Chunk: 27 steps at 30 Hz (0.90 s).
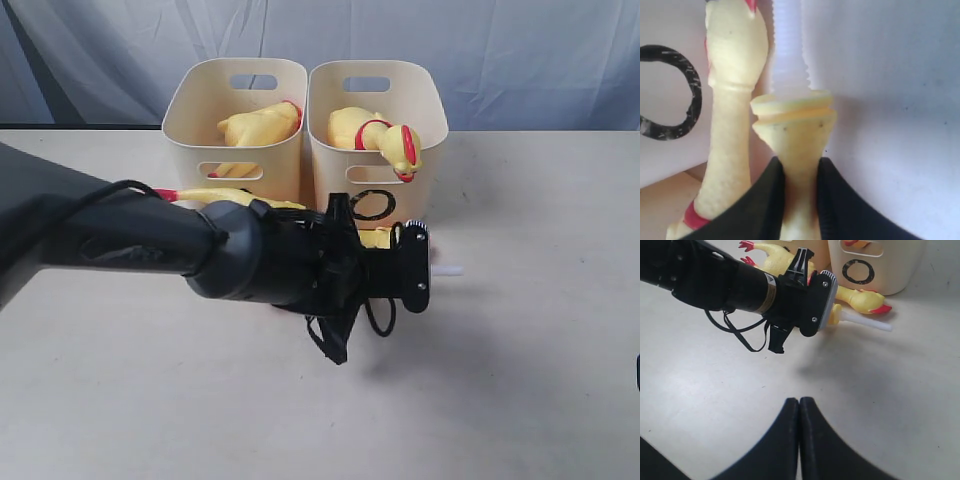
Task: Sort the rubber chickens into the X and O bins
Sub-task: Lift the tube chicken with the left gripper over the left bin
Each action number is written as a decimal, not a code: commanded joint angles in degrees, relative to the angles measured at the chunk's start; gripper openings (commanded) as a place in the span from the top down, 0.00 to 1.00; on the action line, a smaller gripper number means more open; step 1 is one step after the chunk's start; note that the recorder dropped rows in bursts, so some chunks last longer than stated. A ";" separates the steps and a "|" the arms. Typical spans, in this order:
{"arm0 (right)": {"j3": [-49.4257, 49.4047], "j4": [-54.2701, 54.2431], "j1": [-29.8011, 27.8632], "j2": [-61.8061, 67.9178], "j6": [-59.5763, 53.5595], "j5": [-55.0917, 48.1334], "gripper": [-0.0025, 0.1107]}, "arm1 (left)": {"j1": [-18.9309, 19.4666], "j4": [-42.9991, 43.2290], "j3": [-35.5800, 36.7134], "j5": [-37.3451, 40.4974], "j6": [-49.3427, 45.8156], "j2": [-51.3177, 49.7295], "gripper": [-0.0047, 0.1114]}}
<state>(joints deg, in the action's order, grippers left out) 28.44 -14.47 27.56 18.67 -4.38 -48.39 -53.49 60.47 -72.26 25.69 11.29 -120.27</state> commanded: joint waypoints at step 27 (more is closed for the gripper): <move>-0.30 0.28 -0.03 -0.34 -0.11 0.19 0.99 | 8.08 -16.06 -2.37 31.94 -2.30 19.01 0.96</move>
<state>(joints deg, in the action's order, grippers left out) 28.44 -14.47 27.56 18.67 -4.38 -48.39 -47.66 43.44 -73.15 57.81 7.82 -102.27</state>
